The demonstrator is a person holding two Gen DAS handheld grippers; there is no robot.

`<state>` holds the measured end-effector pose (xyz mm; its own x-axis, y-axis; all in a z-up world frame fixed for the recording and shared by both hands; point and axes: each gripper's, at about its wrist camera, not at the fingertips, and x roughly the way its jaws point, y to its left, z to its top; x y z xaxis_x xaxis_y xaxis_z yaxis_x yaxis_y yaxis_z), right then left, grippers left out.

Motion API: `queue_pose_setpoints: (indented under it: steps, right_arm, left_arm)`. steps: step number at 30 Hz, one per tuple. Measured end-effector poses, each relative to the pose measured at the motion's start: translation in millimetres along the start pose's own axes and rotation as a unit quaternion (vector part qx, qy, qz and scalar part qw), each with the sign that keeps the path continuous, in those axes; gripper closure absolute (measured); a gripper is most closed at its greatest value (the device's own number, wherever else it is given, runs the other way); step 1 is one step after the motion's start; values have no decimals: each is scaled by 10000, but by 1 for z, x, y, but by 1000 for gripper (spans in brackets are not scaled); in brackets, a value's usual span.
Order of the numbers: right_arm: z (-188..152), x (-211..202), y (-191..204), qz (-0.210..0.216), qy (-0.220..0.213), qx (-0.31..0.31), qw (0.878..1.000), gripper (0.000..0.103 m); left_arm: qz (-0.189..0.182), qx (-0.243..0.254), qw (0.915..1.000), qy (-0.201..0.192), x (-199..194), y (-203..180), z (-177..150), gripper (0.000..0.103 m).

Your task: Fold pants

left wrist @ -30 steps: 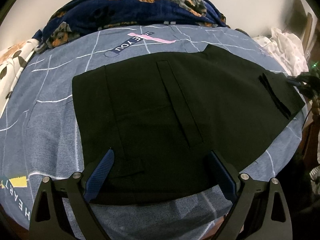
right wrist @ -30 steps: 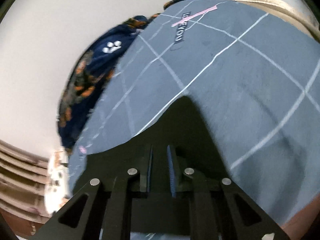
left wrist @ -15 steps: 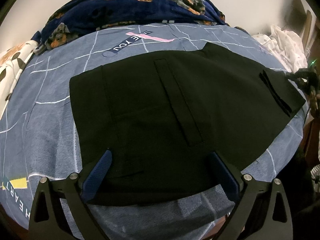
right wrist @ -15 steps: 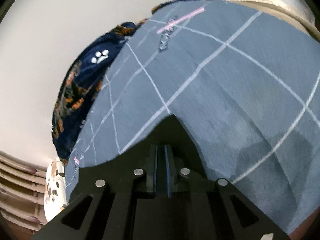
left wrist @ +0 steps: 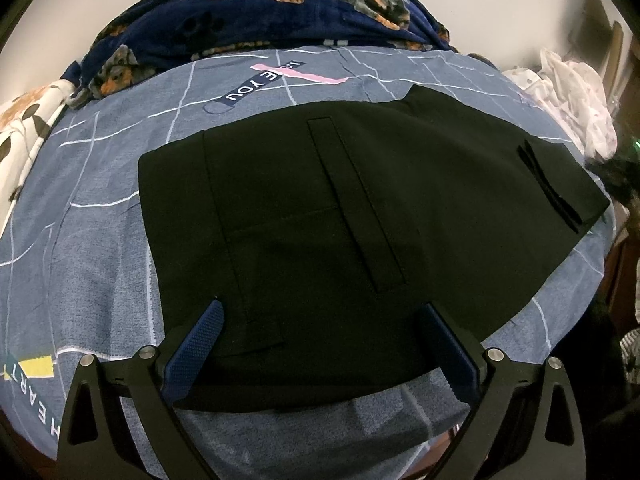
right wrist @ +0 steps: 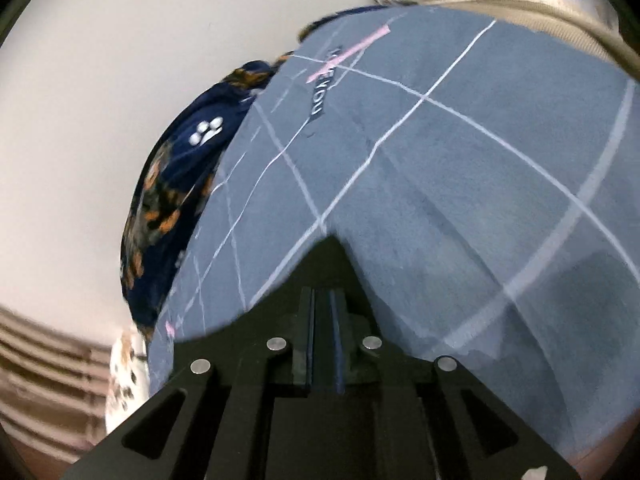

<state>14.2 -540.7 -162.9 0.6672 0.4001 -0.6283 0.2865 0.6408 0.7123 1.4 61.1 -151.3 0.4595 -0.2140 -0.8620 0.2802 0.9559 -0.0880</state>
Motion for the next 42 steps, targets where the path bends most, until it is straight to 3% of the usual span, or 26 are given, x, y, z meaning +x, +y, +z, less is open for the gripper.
queue_pose_setpoints:
  steps: [5, 6, 8, 14, 16, 18, 20, 21, 24, 26, 27, 32, 36, 41, 42]
  right_arm:
    - [-46, -26, -8, -123, 35, -314, 9994, 94]
    - [-53, -25, -10, -282, 77, -361, 9989, 98]
    - [-56, -22, -16, -353, 94, -312, 9988, 103]
    - [-57, -12, -12, -430, 171, -340, 9984, 103]
    - [-57, -18, -7, -339, 71, -306, 9989, 95]
    - [-60, -27, 2, -171, -132, -274, 9994, 93]
    - [-63, -33, 16, 179, -202, -294, 9992, 91]
    - [-64, -33, 22, 269, -190, -327, 9989, 85]
    - [-72, -25, 51, 474, -34, -551, 9973, 65]
    - [-79, -15, 72, 626, 131, -709, 9954, 64]
    - [-84, -9, 82, 677, 220, -795, 9943, 62]
    - [-112, 24, 124, 736, 692, -1257, 9869, 56]
    - [-129, 41, 130, 839, 957, -1194, 9847, 56]
    - [-141, 49, 132, 899, 1090, -1092, 9839, 51]
    - [-141, 50, 133, 910, 1084, -1069, 9841, 49]
  left_arm:
    - [6, 18, 10000, 6, -1, 0, 1, 3]
    - [-4, 11, 10000, 6, -1, 0, 1, 3]
    - [-9, 6, 10000, 15, -1, 0, 2, 3]
    - [-96, -83, 9999, 23, -3, 2, 5, 3]
    - [-299, -330, 9990, -25, -11, 10, 9, 3]
    - [-475, -641, 9966, -209, -25, 23, 13, 3]
    - [-540, -989, 9925, -467, -43, 45, 15, 3]
    - [-595, -1146, 9903, -509, -47, 55, 15, 3]
    - [-853, -1723, 9806, -371, -49, 96, 12, 5]
    - [-1012, -1944, 9755, -189, -44, 117, 7, 17]
    - [-1036, -1957, 9751, -99, -40, 121, 5, 24]
    - [-1427, -1766, 9738, 88, -25, 121, 10, 24]
    - [-1595, -1706, 9711, 495, 5, 119, 21, 24]
    - [-1918, -1449, 9697, 430, 17, 114, 37, 25]
    - [-1799, -1304, 9742, 402, 19, 109, 40, 33]
